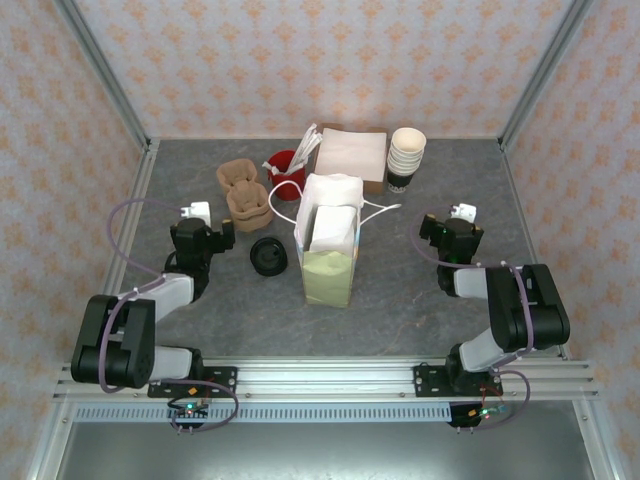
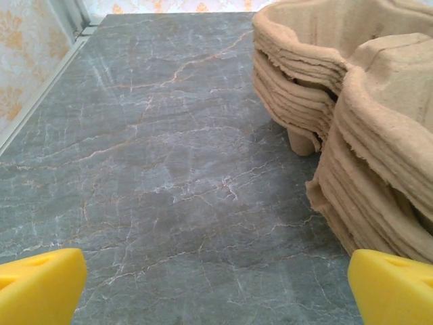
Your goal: Pack the takeout coffee
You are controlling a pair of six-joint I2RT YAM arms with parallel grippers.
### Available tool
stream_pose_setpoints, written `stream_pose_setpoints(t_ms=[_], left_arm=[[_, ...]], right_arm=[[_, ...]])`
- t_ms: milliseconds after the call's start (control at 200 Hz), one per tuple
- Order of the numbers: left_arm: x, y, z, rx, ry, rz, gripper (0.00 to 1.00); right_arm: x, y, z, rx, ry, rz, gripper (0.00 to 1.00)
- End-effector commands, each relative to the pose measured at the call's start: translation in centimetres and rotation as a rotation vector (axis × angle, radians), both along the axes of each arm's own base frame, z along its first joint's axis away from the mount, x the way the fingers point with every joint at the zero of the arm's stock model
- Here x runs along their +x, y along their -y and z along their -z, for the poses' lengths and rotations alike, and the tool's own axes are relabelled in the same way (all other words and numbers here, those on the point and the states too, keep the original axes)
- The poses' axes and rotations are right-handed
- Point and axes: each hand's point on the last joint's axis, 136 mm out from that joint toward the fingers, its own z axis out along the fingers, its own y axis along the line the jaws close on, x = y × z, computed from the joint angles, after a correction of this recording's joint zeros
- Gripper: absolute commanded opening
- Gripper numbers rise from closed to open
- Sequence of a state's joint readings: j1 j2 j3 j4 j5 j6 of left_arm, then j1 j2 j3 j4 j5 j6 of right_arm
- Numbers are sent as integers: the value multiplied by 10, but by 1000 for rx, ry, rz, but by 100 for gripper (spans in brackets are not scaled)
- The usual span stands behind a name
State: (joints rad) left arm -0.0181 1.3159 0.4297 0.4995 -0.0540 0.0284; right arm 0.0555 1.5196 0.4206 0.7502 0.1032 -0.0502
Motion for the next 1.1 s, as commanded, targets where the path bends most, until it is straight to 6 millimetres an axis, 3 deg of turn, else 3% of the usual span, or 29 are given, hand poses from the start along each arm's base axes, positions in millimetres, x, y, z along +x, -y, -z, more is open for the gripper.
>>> stream_pose_setpoints(t_ms=[0, 75, 165, 315, 395, 485, 561, 636, 691, 786, 1096], left_arm=[[-12, -14, -12, 19, 34, -25, 100], [-24, -25, -10, 16, 39, -62, 100], [-25, -29, -13, 4, 66, -77, 100], [2, -12, -13, -63, 82, 11, 100], [15, 1, -4, -69, 5, 87, 100], [21, 4, 0, -88, -18, 90, 100], [24, 2, -7, -117, 62, 66, 100], [26, -4, 4, -101, 44, 12, 100], [31, 7, 8, -66, 21, 59, 100], [22, 4, 14, -47, 42, 17, 100], [22, 8, 14, -4, 63, 11, 100]], right_arm=[[2, 0, -4, 4, 29, -5, 99], [2, 0, -5, 3, 31, -5, 99], [2, 0, -5, 3, 30, -7, 99], [2, -1, -4, 8, 26, -11, 99], [2, -1, -4, 9, 27, -11, 99], [2, 0, -4, 8, 27, -11, 99], [2, -1, -4, 7, 27, -12, 99], [2, 0, -4, 8, 28, -10, 99], [2, 0, -4, 7, 28, -10, 99], [2, 0, -4, 7, 26, -10, 99], [3, -3, -4, 8, 24, -29, 99]])
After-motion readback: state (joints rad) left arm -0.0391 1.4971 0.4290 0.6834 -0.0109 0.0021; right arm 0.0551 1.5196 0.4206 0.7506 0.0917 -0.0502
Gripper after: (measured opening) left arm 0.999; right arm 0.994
